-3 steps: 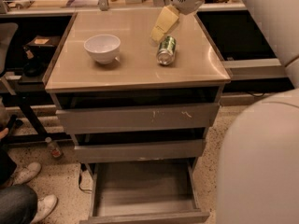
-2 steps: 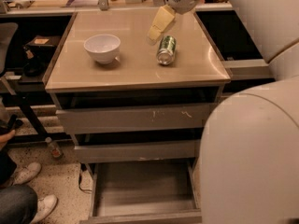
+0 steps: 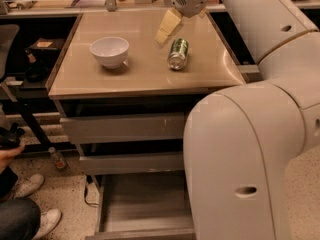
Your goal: Place green can into bottom drawer
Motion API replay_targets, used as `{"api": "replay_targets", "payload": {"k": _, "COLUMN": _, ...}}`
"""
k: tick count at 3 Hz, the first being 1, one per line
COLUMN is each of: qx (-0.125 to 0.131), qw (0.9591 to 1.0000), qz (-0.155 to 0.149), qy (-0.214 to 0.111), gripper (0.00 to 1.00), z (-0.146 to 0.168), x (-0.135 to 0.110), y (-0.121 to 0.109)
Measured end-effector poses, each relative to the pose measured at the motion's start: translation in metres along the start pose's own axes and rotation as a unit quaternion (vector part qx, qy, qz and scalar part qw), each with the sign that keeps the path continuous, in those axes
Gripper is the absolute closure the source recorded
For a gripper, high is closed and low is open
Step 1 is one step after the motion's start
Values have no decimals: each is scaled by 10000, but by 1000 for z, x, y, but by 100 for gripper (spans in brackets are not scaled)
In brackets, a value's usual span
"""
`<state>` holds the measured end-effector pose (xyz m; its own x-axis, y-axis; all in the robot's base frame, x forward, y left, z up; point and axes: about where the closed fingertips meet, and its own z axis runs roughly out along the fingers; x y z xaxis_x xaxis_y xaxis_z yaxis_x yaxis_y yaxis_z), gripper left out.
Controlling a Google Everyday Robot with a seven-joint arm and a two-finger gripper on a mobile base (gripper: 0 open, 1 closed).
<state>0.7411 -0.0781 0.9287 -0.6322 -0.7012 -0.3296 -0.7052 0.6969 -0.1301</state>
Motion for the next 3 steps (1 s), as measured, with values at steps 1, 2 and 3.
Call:
{"api": "replay_targets", "payload": {"k": 1, "qx": -27, "qw": 9998, "qz": 168, "qy": 93, "gripper": 0, "z": 14, "x": 1, "y": -10}}
{"api": "replay_targets", "payload": {"k": 2, "qx": 122, "qw": 9993, "qz": 347, "qy": -117, "gripper": 0, "z": 20, "x": -2, "y": -26}}
{"api": "replay_targets", "payload": {"k": 3, "qx": 121, "qw": 9993, "qz": 347, "qy": -116, "gripper": 0, "z": 20, "x": -2, "y": -26}}
